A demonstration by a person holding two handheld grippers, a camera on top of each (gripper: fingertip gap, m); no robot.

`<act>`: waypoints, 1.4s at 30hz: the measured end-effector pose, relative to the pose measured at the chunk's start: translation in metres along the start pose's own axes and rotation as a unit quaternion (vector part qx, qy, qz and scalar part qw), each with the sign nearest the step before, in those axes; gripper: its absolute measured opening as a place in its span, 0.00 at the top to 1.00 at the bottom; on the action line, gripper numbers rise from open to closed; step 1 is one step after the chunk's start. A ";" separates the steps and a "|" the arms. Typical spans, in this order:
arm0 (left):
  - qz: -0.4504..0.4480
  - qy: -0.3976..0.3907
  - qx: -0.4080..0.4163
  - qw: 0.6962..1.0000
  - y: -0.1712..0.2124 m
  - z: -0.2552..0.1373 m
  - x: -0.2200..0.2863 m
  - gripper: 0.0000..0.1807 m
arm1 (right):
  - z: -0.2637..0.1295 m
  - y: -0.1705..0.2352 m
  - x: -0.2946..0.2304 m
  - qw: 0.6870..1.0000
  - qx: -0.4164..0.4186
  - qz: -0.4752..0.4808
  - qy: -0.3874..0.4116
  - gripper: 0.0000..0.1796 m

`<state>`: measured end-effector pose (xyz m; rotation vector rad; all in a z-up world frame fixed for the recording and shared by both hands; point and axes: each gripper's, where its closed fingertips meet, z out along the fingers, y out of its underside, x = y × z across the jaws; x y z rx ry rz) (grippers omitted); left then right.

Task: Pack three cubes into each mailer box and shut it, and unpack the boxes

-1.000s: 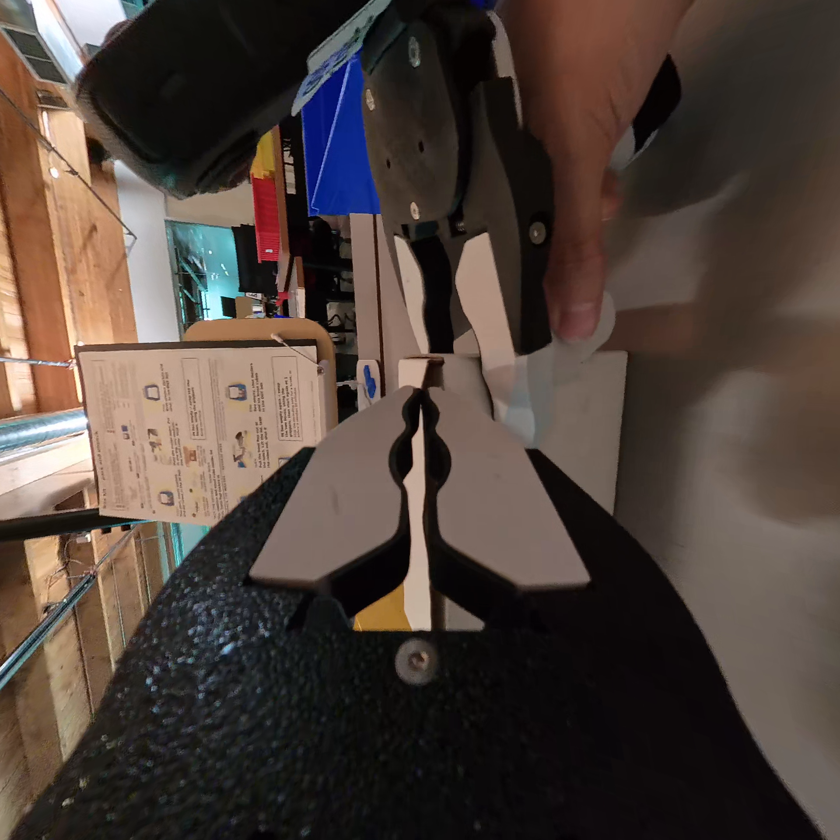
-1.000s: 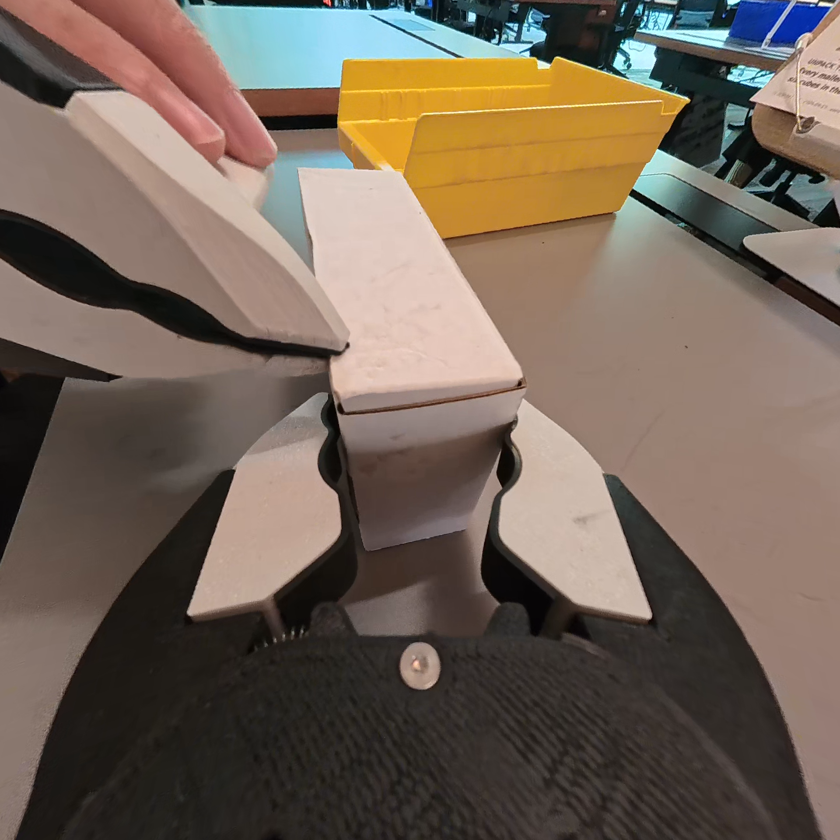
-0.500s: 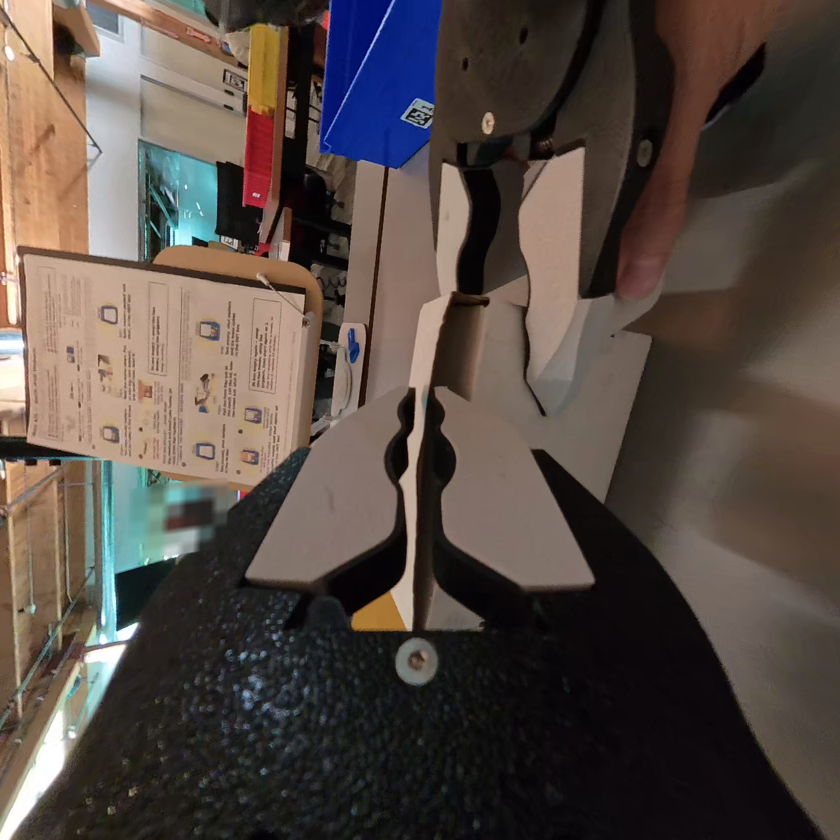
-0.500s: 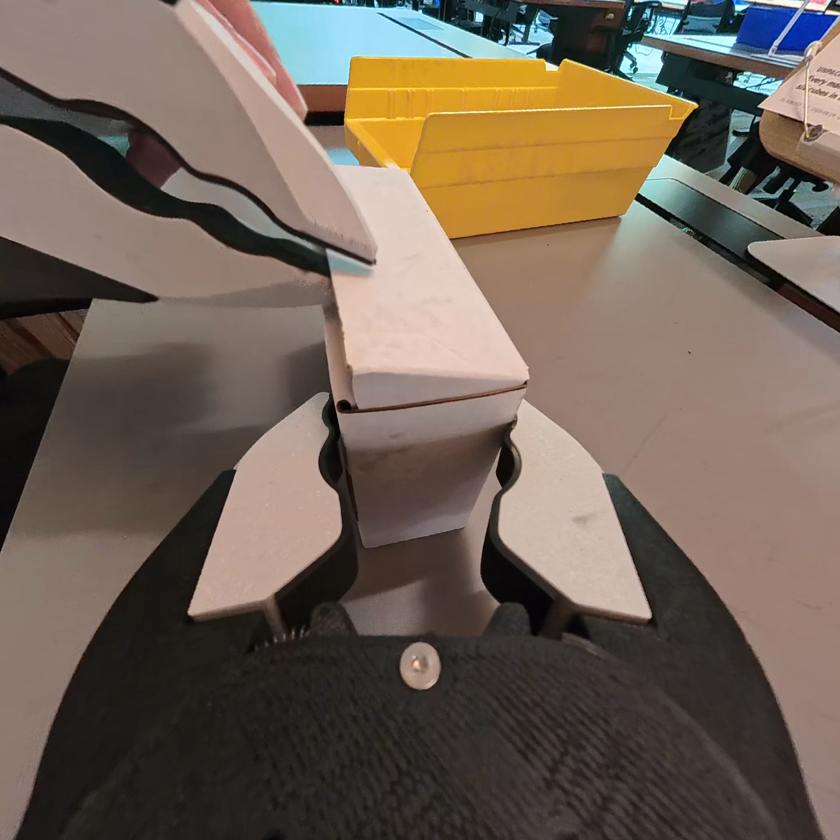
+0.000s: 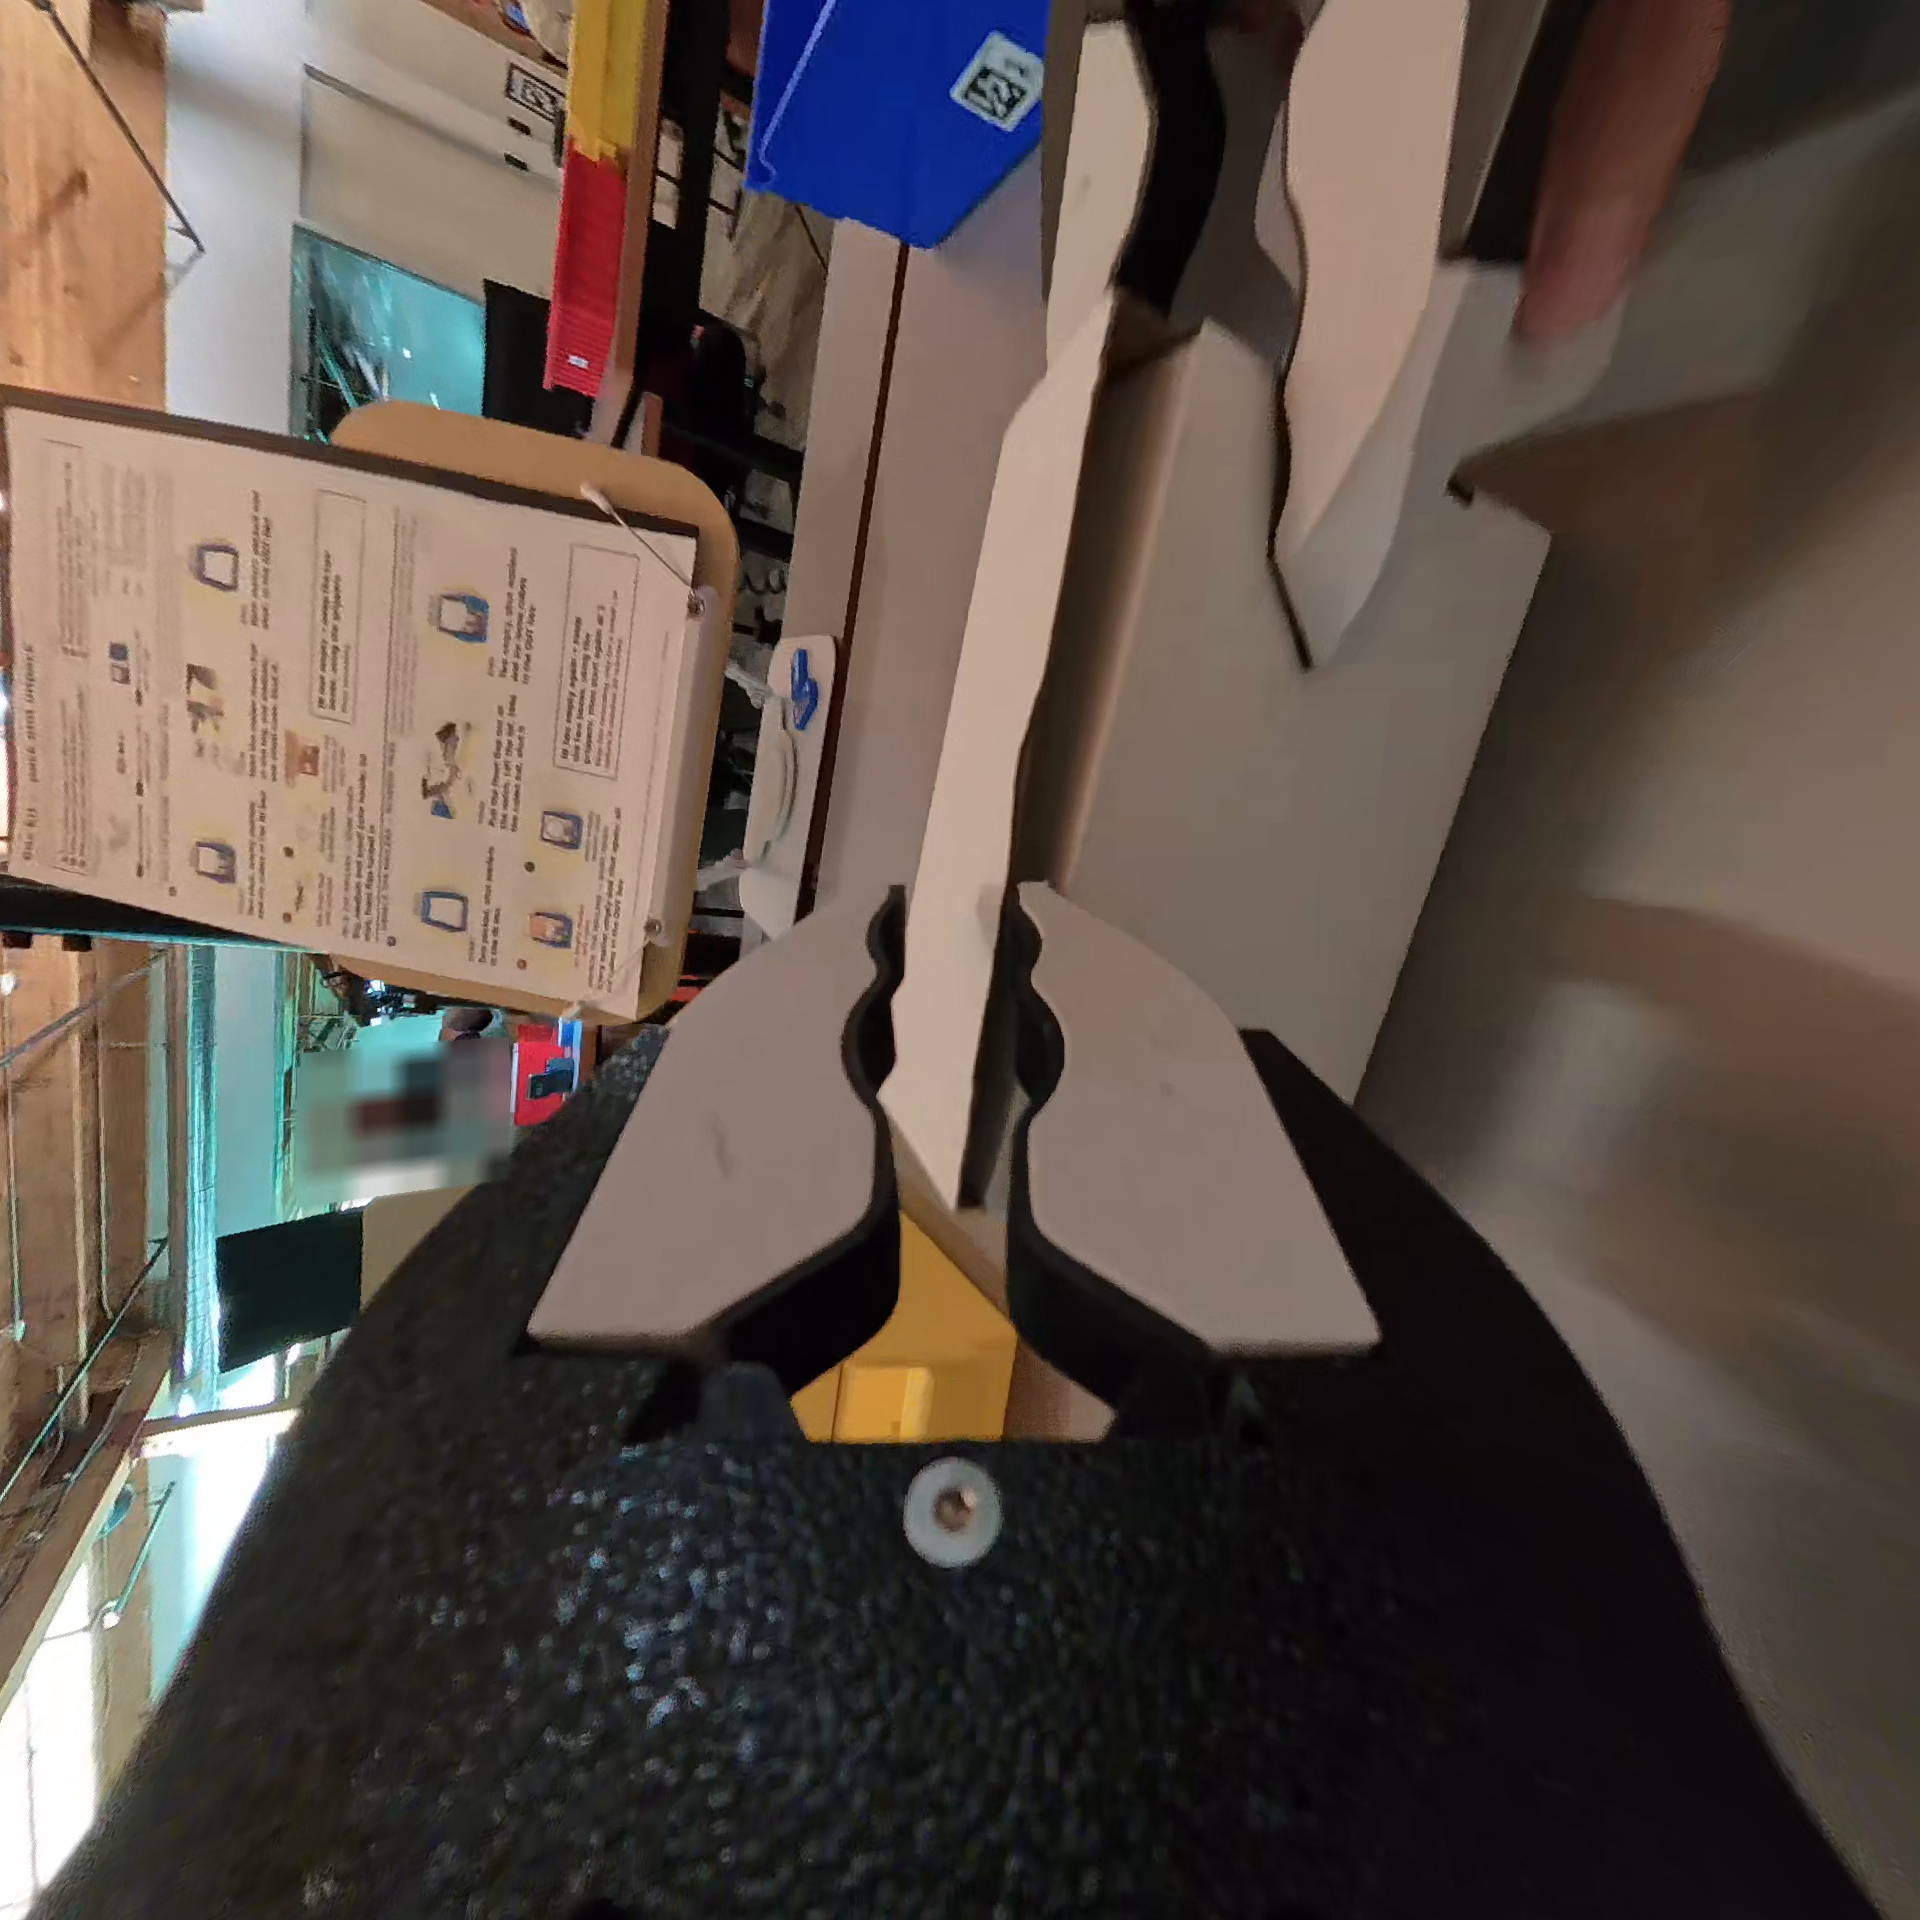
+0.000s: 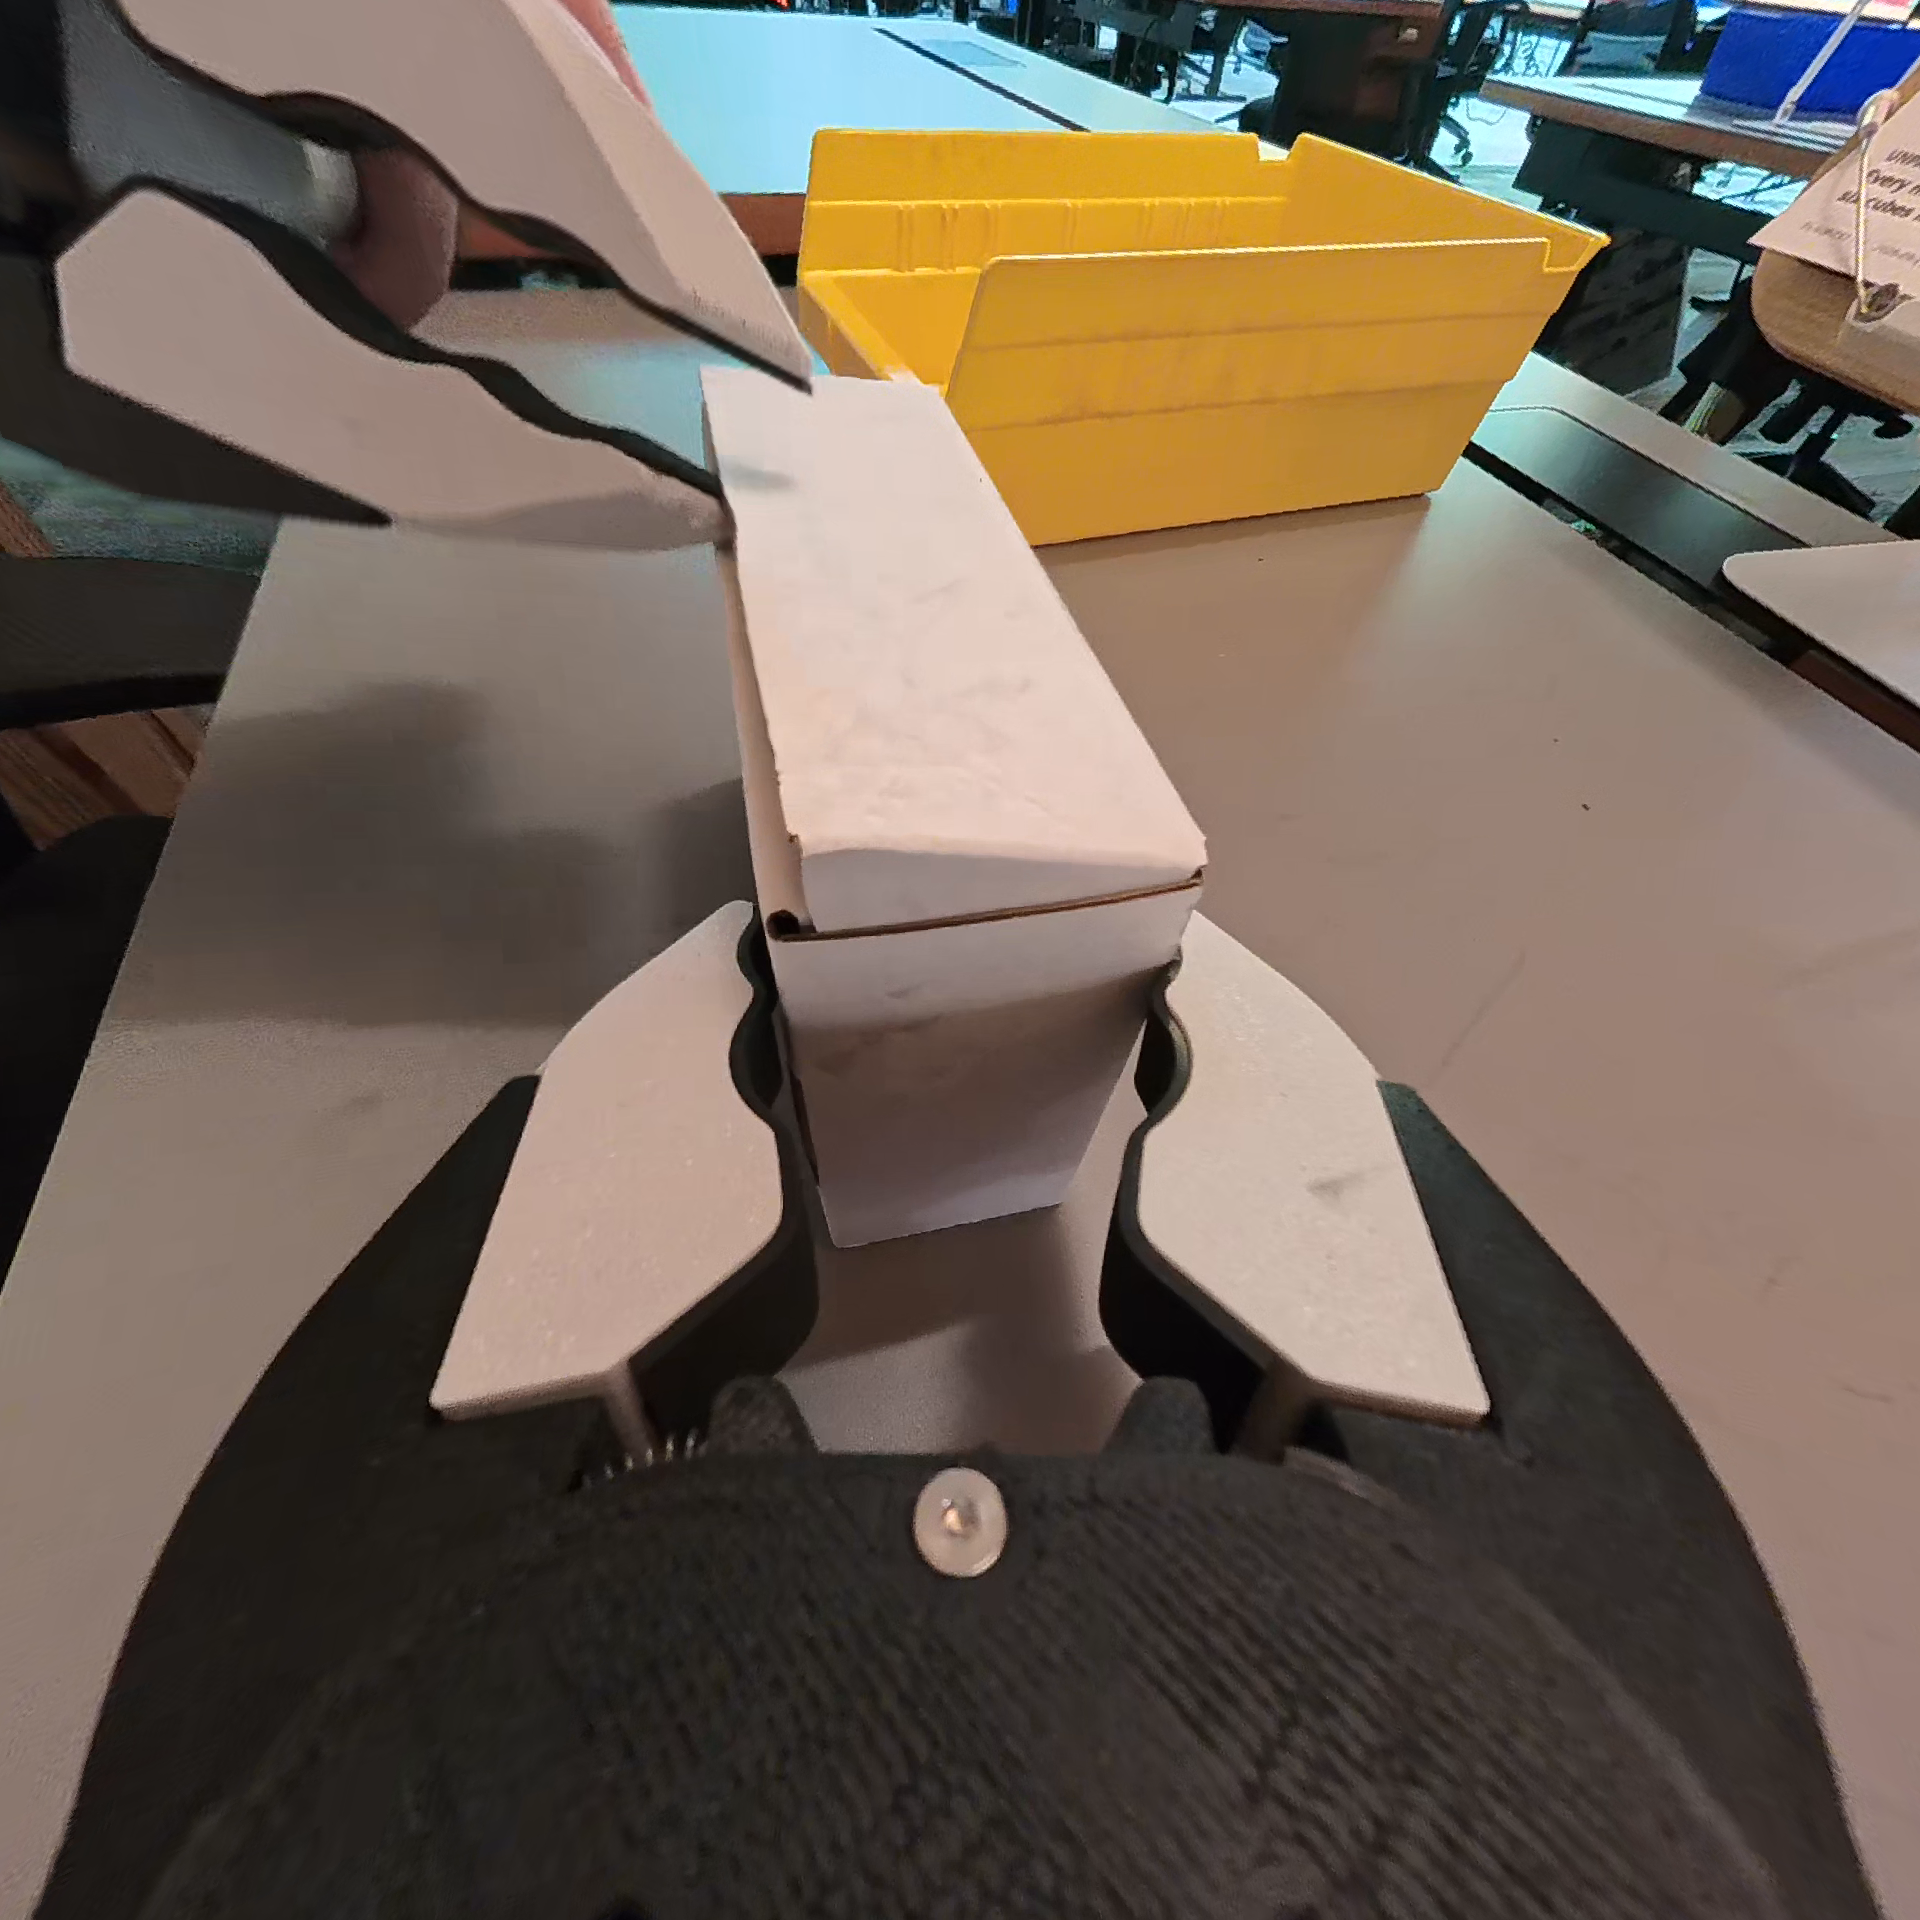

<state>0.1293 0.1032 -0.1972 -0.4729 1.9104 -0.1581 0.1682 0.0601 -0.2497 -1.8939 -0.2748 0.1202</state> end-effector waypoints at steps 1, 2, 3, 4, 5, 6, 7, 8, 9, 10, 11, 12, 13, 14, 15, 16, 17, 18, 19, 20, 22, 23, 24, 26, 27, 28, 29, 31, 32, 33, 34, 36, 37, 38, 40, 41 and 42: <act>0.004 0.003 -0.005 1.000 0.007 -0.002 -0.002 0.90 | 0.000 0.000 0.000 1.000 0.000 0.000 -0.002 0.62; 0.011 0.007 -0.004 1.000 0.009 -0.003 -0.003 0.89 | 0.000 0.000 -0.001 1.000 0.000 0.000 -0.005 0.62; 0.022 0.010 0.000 1.000 0.010 -0.004 -0.004 0.89 | 0.000 0.000 -0.003 1.000 0.000 -0.003 -0.011 0.63; 0.031 0.012 -0.005 0.999 0.011 -0.003 -0.004 0.92 | 0.000 0.000 -0.004 1.000 0.001 -0.005 -0.015 0.63; 0.033 0.008 -0.013 0.999 0.013 -0.001 -0.004 0.99 | 0.000 0.000 -0.004 1.000 0.000 -0.006 -0.016 0.63; 0.027 -0.011 -0.015 0.999 0.012 0.001 -0.008 1.00 | 0.000 0.000 -0.004 1.000 -0.001 -0.011 -0.016 0.63; 0.011 -0.017 -0.013 1.000 0.011 0.002 -0.009 0.99 | 0.000 0.000 -0.004 1.000 -0.002 -0.011 -0.014 0.63; -0.017 -0.016 -0.008 1.000 0.011 0.002 -0.009 0.99 | -0.001 0.001 -0.004 1.000 -0.003 -0.009 -0.014 0.63; -0.043 -0.013 -0.007 0.999 0.011 0.003 -0.008 0.99 | -0.001 0.001 -0.004 1.000 -0.004 -0.005 -0.014 0.63; -0.052 -0.011 -0.011 0.999 0.013 0.003 -0.007 0.99 | -0.001 0.000 -0.003 1.000 -0.003 -0.001 -0.013 0.63; -0.043 -0.011 -0.014 0.999 0.014 0.003 -0.006 0.99 | 0.000 0.000 -0.003 1.000 0.000 -0.001 -0.012 0.63; -0.028 -0.016 -0.010 0.999 0.014 0.002 -0.005 0.99 | 0.000 -0.001 -0.004 1.000 0.001 -0.003 -0.012 0.63; -0.020 -0.019 -0.009 1.000 0.014 0.001 -0.005 0.99 | 0.000 -0.001 -0.005 1.000 0.002 -0.004 -0.014 0.63; -0.020 -0.021 -0.008 1.000 0.013 0.000 -0.004 0.99 | 0.000 -0.001 -0.004 1.000 0.003 -0.005 -0.011 0.60; -0.021 -0.021 -0.005 1.000 0.013 0.000 -0.003 0.98 | 0.002 -0.002 -0.001 1.000 0.004 -0.002 0.004 0.52; -0.022 -0.016 0.003 1.000 0.011 -0.001 -0.002 0.97 | 0.004 -0.002 0.001 1.000 0.001 0.000 0.015 0.52; -0.022 -0.010 0.013 1.000 0.009 -0.001 0.000 0.96 | 0.006 -0.001 -0.001 1.000 -0.004 -0.006 0.010 0.57; -0.019 -0.008 0.022 1.000 0.008 -0.001 -0.001 0.96 | 0.008 -0.001 -0.005 1.000 -0.006 -0.017 0.003 0.59; -0.013 -0.009 0.026 1.000 0.009 -0.002 -0.003 0.94 | 0.009 -0.002 -0.008 1.000 -0.005 -0.023 0.000 0.60; -0.012 -0.012 0.025 1.000 0.012 -0.003 -0.008 0.89 | 0.009 -0.001 -0.009 1.000 -0.007 -0.022 -0.004 0.60; -0.026 0.003 0.021 0.999 0.018 -0.004 -0.014 0.83 | 0.009 0.000 -0.010 1.000 -0.011 -0.021 -0.012 0.60; -0.031 0.025 0.024 0.999 0.019 -0.005 -0.012 0.83 | 0.009 0.000 -0.011 1.000 -0.012 -0.021 -0.018 0.60; -0.028 0.046 0.029 0.998 0.019 -0.006 -0.010 0.85 | 0.009 0.000 -0.012 0.999 -0.014 -0.022 -0.024 0.60; 0.004 0.066 0.026 0.998 0.020 -0.008 -0.007 0.87 | 0.009 0.001 -0.013 0.999 -0.019 -0.028 -0.031 0.60; 0.019 0.056 0.018 0.998 0.020 -0.008 -0.011 0.87 | 0.008 0.001 -0.013 0.999 -0.024 -0.029 -0.032 0.60; 0.023 0.048 0.010 0.999 0.019 -0.008 -0.012 0.91 | 0.009 0.002 -0.013 0.999 -0.027 -0.025 -0.033 0.60; 0.019 0.034 0.011 0.999 0.016 -0.007 -0.015 0.94 | 0.008 0.002 -0.013 0.999 -0.027 -0.022 -0.033 0.60; -0.014 0.009 0.031 0.999 0.009 -0.008 -0.020 0.92 | 0.005 0.003 -0.012 0.999 -0.028 -0.022 -0.032 0.60; -0.039 0.006 0.034 0.999 0.008 -0.007 -0.020 0.91 | 0.003 0.004 -0.012 0.999 -0.031 -0.022 -0.031 0.60; -0.061 0.010 0.033 0.998 0.009 -0.006 -0.019 0.91 | 0.003 0.005 -0.011 0.999 -0.032 -0.021 -0.029 0.60; -0.079 0.020 0.030 0.996 0.012 -0.006 -0.017 0.88 | 0.003 0.004 -0.011 0.999 -0.032 -0.019 -0.027 0.60; -0.130 0.040 0.049 0.989 0.016 -0.009 -0.015 0.79 | 0.005 0.003 -0.011 0.999 -0.029 -0.022 -0.022 0.60; -0.176 0.048 0.079 0.980 0.015 -0.014 -0.018 0.74 | 0.006 0.003 -0.011 0.999 -0.029 -0.022 -0.018 0.60; -0.233 0.061 0.114 0.964 0.015 -0.020 -0.022 0.69 | 0.008 0.002 -0.011 0.999 -0.027 -0.022 -0.016 0.60; -0.349 0.096 0.175 0.916 0.023 -0.031 -0.029 0.63 | 0.008 0.002 -0.011 0.999 -0.022 -0.021 -0.017 0.60; -0.390 0.125 0.187 0.893 0.032 -0.032 -0.026 0.58 | 0.007 0.002 -0.012 0.999 -0.020 -0.023 -0.020 0.60; -0.417 0.162 0.189 0.874 0.041 -0.030 -0.017 0.54 | 0.007 0.001 -0.012 0.999 -0.016 -0.025 -0.025 0.60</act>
